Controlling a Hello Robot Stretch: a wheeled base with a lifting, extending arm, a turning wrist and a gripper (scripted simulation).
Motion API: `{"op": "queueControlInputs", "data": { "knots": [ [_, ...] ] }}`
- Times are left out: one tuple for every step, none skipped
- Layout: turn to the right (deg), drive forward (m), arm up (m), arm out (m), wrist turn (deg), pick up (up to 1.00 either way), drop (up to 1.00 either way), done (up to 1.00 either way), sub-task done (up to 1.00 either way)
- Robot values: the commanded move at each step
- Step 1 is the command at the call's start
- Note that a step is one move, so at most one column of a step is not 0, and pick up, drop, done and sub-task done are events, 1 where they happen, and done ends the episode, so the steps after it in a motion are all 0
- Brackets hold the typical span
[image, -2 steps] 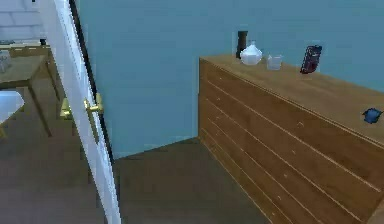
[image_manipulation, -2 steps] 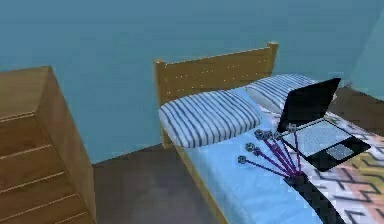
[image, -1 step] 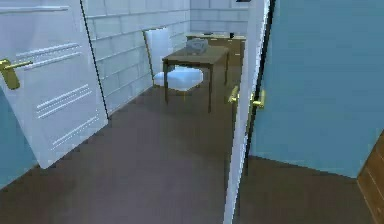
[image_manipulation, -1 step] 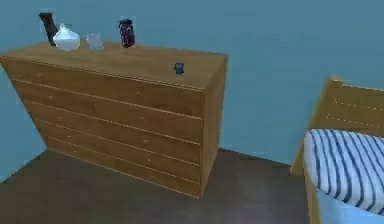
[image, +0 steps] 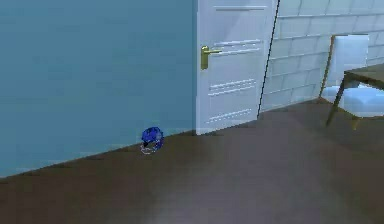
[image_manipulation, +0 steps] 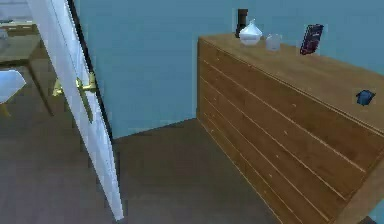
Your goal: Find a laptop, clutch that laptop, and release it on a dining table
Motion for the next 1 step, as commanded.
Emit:
{"op": "queueControlInputs", "data": {
  "knots": [
    [-42.0, 0.00, 0.00, 0.00, 0.0, 0.00, 0.00, 0.00, 0.00]
  ]
}}
